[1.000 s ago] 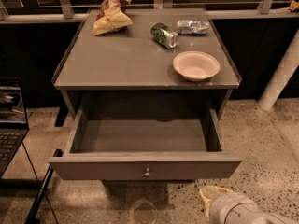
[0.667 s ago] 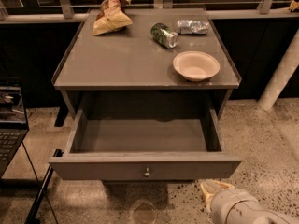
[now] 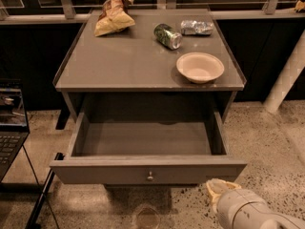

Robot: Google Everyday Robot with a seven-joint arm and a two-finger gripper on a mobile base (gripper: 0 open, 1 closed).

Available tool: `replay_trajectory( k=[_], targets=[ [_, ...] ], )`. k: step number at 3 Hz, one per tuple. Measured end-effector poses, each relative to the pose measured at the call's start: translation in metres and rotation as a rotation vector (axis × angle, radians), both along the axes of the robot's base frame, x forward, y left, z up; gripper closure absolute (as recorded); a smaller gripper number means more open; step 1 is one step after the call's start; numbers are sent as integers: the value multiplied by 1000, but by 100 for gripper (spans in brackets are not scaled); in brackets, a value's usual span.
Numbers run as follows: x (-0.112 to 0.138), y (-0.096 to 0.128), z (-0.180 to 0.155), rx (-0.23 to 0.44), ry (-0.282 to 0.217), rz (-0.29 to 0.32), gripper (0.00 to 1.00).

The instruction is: Close top drawer

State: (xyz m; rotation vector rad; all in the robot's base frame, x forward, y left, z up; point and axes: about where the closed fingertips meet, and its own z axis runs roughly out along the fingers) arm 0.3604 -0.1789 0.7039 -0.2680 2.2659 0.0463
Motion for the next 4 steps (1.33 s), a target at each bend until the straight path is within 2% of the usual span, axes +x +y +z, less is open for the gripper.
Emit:
replay_trajectory(
  k=[1,2,3,4],
  targets=[
    [0,0,-8,22,19,-5,100],
    [13,-6,-6,53,-6,-9,100],
    [43,-22,-2,61,-54,8,100],
    [43,-22,-2,61,-54,8,100]
  ],
)
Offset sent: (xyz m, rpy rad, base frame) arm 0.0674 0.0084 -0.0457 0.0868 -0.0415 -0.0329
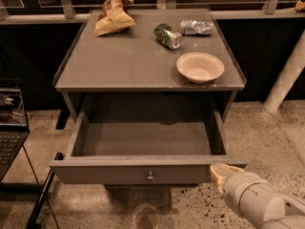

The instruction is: Close top drawer

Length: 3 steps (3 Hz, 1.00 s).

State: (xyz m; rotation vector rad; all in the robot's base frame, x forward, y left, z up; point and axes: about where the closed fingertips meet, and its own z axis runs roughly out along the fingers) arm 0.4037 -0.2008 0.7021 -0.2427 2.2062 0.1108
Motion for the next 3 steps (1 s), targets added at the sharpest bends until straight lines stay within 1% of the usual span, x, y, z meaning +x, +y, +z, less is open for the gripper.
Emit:
replay_trajectory(
  k=[1,2,3],
  targets=[
    [14,8,-5,16,-19,31,100],
    [34,10,-15,30,-38,65,100],
    [39,7,-20,37,-38,65,100]
  ],
)
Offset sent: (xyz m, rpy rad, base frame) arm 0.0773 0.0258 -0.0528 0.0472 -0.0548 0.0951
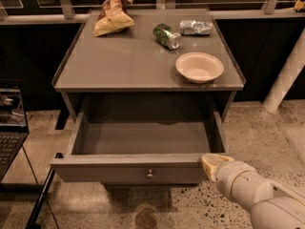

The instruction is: Close top drawer

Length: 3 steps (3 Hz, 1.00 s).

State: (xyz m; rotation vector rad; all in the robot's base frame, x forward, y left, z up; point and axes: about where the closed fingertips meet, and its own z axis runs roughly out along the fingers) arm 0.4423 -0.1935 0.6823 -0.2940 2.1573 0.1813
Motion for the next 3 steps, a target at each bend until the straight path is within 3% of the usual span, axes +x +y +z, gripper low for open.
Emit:
replay_trajectory(
  k=[3],
  targets=[
    [9,-5,1,8,-1,-3,100]
  ],
)
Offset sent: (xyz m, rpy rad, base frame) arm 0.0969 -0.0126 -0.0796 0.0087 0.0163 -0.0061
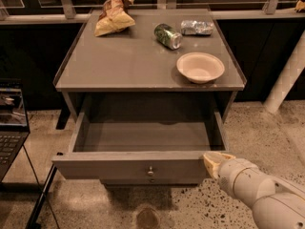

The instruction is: Close top drawer

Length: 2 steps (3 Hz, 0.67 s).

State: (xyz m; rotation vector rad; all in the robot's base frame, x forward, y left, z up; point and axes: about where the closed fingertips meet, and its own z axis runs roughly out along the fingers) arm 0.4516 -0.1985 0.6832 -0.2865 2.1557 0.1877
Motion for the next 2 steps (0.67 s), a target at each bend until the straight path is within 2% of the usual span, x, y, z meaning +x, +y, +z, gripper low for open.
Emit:
replay_trajectory(
  k=[1,2],
  targets=[
    [0,0,0,0,0,0,100],
    [-15,-1,3,0,-5,-24,100]
  ],
)
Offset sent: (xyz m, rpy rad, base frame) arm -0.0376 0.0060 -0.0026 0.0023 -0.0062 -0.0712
